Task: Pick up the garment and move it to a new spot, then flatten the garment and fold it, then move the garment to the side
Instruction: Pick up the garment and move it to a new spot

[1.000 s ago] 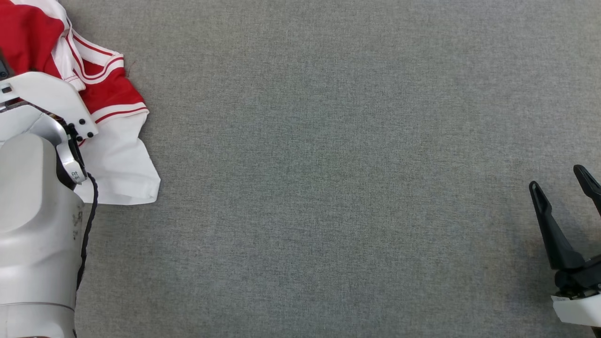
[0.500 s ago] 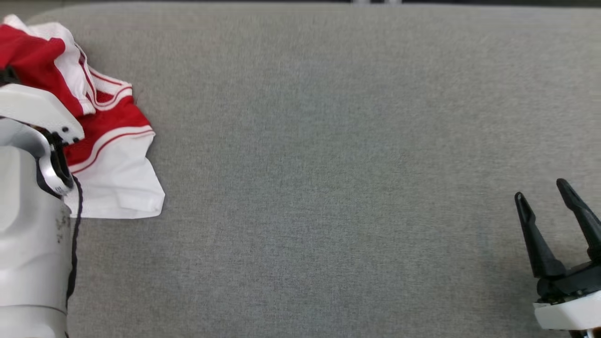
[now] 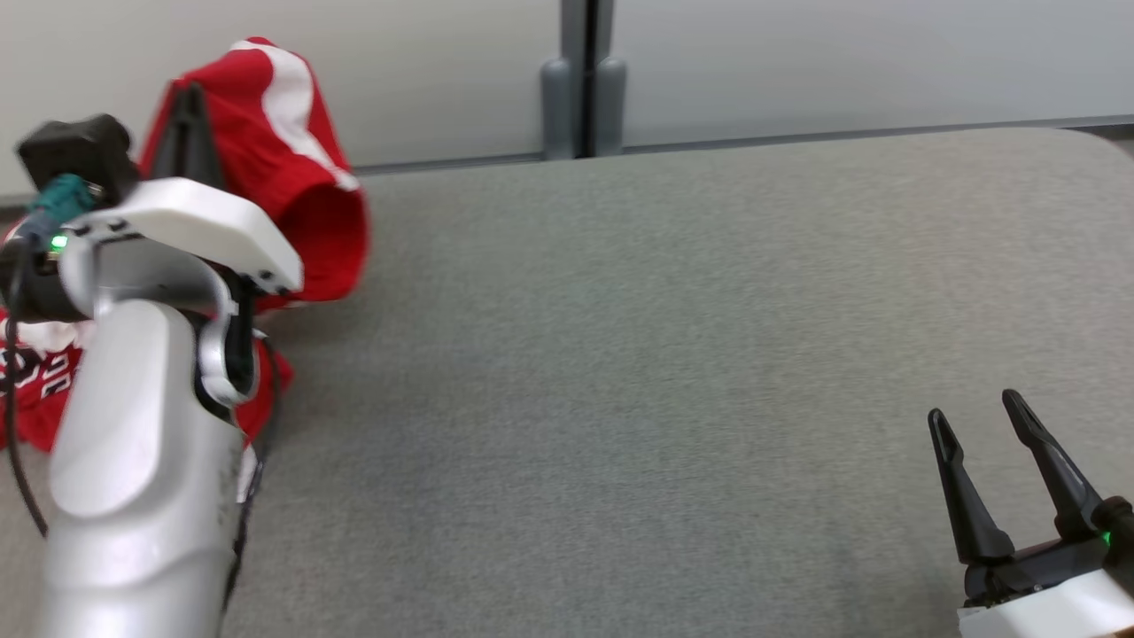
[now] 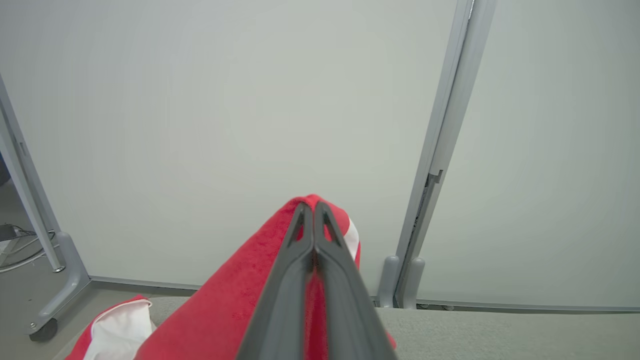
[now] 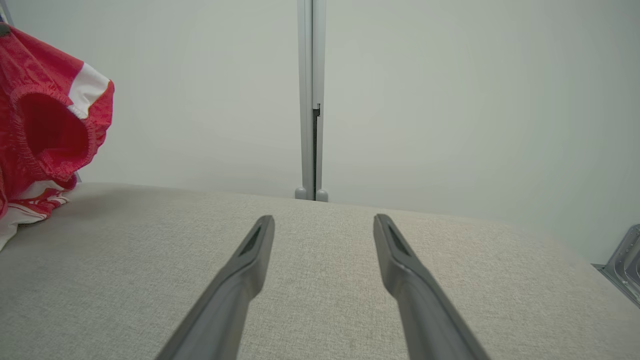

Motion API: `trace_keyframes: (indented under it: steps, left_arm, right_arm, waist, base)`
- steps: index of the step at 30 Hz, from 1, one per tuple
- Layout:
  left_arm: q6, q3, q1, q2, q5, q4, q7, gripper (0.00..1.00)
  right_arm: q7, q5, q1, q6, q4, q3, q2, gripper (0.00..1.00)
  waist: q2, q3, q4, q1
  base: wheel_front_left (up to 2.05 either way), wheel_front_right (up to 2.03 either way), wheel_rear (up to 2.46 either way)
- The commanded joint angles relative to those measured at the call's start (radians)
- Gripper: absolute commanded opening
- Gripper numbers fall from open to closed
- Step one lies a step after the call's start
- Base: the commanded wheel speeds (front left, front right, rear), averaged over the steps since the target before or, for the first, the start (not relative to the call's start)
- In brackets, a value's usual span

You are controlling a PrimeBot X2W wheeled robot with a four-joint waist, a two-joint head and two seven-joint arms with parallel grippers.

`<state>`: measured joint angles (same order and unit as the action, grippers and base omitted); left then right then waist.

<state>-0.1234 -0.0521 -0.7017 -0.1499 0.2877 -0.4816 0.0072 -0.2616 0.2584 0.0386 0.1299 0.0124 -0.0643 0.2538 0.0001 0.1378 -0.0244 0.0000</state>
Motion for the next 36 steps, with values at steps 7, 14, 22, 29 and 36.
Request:
trace_keyframes:
  steps: [7, 14, 22, 29, 36]
  left_arm:
    - [0.033, -0.091, 0.213, 0.04, 0.031, 0.351, 0.146, 0.0]
    - [0.02, -0.232, 0.501, 0.073, 0.081, 0.637, 0.279, 0.0]
    - [0.031, -0.349, 0.586, 0.092, 0.167, 0.46, 0.265, 0.0]
    - [0.006, -0.433, 0.517, 0.098, 0.186, 0.132, 0.11, 0.0]
    - [-0.049, -0.489, 0.486, 0.097, 0.178, 0.024, -0.131, 1.0]
  right_arm:
    - [-0.005, -0.02, 0.031, 0.001, -0.011, 0.014, -0.029, 1.0]
    - [-0.005, -0.024, 0.032, 0.001, -0.016, 0.002, -0.046, 1.0]
    - [-0.005, -0.013, 0.022, 0.001, -0.033, -0.015, -0.053, 1.0]
    - [-0.005, -0.013, 0.004, 0.001, -0.06, -0.052, -0.067, 1.0]
    - [-0.005, -0.031, 0.002, 0.001, -0.063, -0.043, -0.058, 1.0]
  waist:
    - [-0.0001, -0.097, -0.141, 0.0]
    - [-0.0001, -0.099, -0.242, 0.0]
    - [-0.0001, -0.083, -0.289, 0.0]
    - [-0.0001, -0.084, -0.321, 0.0]
    - [-0.0001, -0.109, -0.321, 0.0]
  base:
    - [0.0, 0.0, 0.0]
    - [0.0, 0.0, 0.0]
    - [0.0, 0.0, 0.0]
    - [0.0, 0.0, 0.0]
    - [0.0, 0.0, 0.0]
